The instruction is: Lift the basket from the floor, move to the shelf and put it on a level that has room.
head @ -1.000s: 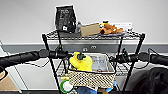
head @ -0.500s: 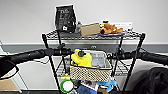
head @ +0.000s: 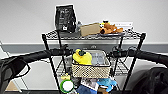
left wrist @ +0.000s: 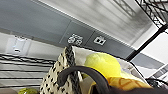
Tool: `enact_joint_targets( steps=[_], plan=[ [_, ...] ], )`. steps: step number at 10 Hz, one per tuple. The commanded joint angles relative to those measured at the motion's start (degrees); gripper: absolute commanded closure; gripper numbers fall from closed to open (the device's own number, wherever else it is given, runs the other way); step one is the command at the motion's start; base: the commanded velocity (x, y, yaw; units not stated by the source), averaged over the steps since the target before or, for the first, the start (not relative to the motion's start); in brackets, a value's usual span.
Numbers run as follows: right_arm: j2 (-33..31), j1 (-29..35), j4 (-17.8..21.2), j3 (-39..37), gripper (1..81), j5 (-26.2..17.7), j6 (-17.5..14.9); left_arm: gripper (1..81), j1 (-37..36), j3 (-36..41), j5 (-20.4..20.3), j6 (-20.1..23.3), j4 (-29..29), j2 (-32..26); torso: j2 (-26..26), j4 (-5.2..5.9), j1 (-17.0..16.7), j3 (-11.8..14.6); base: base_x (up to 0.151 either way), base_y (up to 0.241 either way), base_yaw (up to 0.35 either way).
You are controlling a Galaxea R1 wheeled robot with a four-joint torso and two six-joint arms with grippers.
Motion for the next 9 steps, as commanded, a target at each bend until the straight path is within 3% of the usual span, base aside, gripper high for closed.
enact_joint_targets(
  steps=[1,9],
  plan=[
    [4.14,13.79,-1.98,-7.29,81.1,3.56,-0.73,81.1,-12.67,-11.28,-3.14,0.65,2.62,6.36,0.00,0.00,0.00,0.00,0.000,0.000,0.000],
    [15.65,11.24,-3.48,-27.85,81.1,5.06,-0.82,81.1,-12.67,-28.34,-2.79,0.65,5.69,16.29,0.04,0.00,0.02,-0.06,0.000,0.000,0.000]
  ],
)
